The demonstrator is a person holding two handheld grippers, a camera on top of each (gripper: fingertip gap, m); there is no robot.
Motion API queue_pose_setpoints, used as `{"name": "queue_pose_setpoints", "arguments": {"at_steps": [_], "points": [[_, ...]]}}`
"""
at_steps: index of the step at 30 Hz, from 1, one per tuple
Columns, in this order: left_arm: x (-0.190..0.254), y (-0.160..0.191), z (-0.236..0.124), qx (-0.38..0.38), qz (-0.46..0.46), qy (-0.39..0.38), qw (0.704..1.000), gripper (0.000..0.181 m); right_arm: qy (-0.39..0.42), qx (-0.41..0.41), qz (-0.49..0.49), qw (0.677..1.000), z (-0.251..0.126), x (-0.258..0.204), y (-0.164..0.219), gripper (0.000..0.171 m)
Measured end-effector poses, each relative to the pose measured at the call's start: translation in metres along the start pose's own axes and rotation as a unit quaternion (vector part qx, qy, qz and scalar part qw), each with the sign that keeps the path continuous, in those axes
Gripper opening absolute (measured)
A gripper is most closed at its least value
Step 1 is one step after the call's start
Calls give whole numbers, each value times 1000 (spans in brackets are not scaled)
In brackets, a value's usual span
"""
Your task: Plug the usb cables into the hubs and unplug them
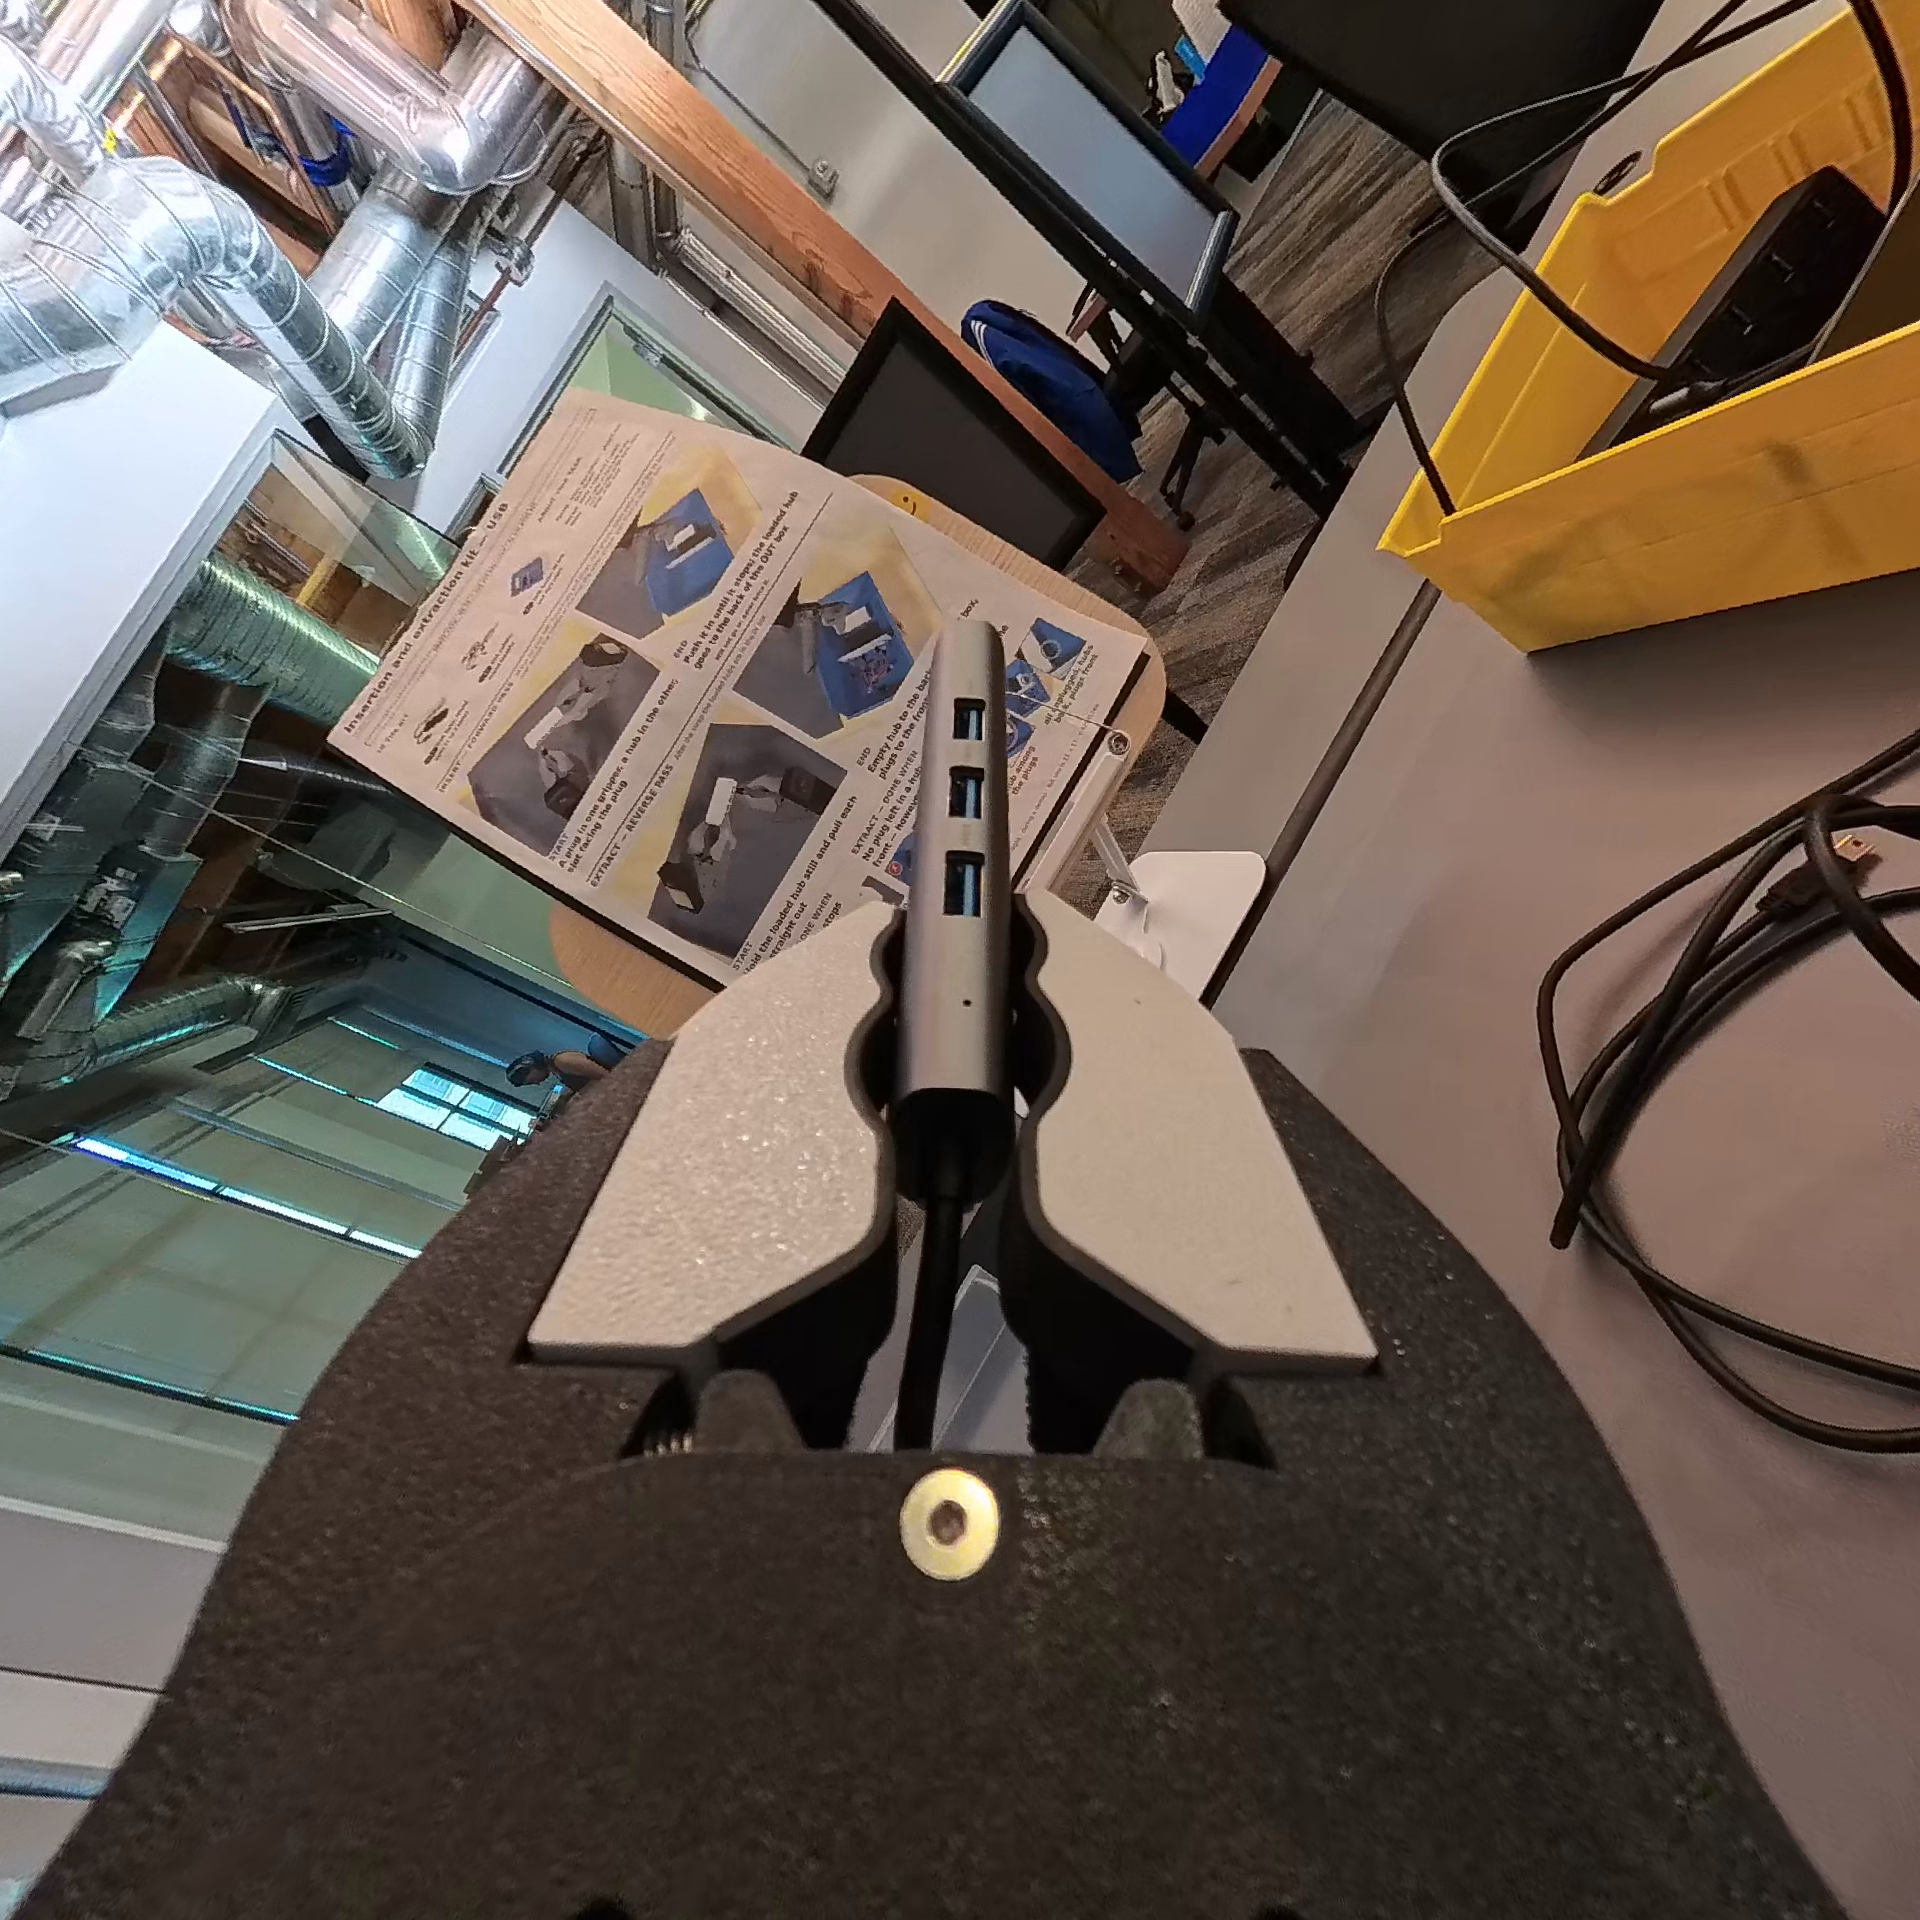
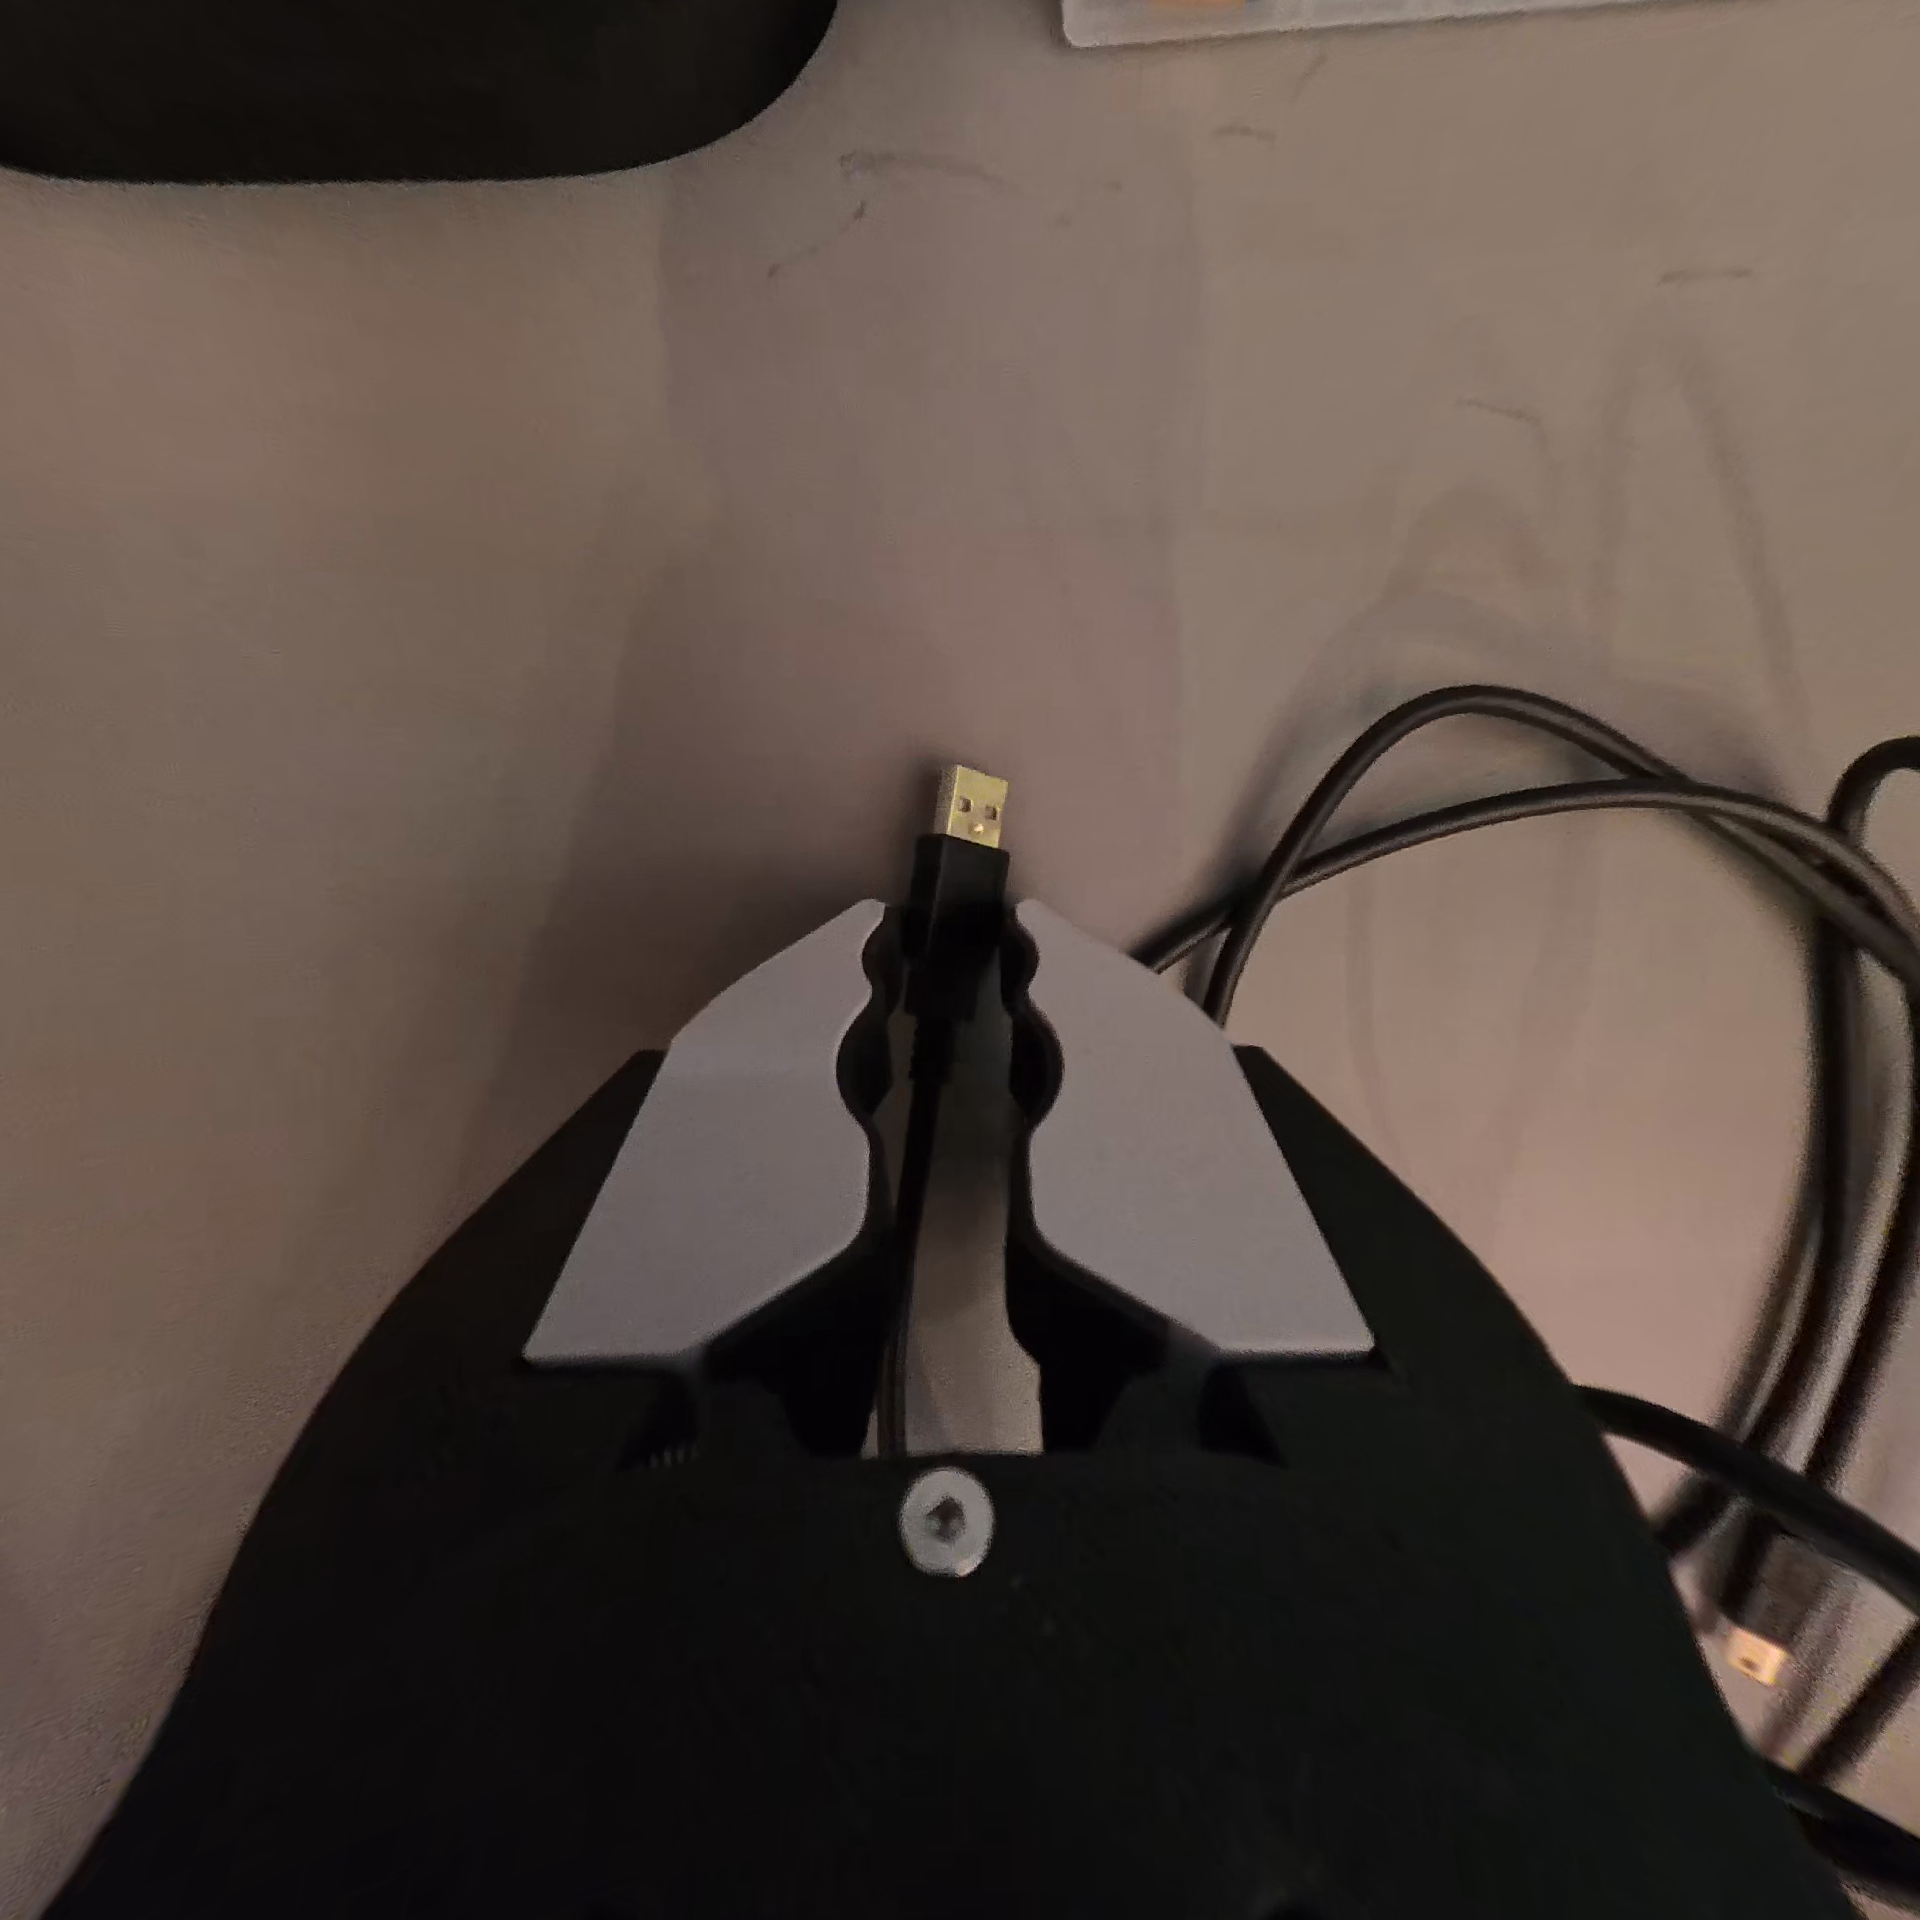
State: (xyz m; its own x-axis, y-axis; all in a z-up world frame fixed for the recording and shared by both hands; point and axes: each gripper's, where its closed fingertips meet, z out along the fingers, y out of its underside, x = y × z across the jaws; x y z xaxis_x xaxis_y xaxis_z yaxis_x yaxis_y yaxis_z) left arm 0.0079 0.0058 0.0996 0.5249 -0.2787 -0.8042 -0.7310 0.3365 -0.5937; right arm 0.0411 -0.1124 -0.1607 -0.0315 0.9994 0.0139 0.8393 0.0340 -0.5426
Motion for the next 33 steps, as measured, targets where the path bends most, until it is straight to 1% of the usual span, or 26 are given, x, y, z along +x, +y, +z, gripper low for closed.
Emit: {"name": "queue_pose_setpoints", "arguments": {"at_steps": [10,18,22,27,32,33], "points": [[-1,-1,-1,1,-1,0,1000,17,66,-4,-57,996,-1,8,-3,23],[-1,0,-1,0,-2,1,1000,17,89,-10,-85,992,-1,8,-3,19],[0,0,-1,0,-1,1,1000,17,75,-10,-63,995,-1,8,-2,18],[0,-1,-1,1,-1,1,1000,17,26,4,-5,1000,-3,6,-2,17],[-1,-2,-2,2,-2,0,1000,17,-23,22,62,998,-6,4,-5,16],[-1,-2,-2,3,-2,0,1000,17,-27,25,68,997,-7,5,-5,10]]}}
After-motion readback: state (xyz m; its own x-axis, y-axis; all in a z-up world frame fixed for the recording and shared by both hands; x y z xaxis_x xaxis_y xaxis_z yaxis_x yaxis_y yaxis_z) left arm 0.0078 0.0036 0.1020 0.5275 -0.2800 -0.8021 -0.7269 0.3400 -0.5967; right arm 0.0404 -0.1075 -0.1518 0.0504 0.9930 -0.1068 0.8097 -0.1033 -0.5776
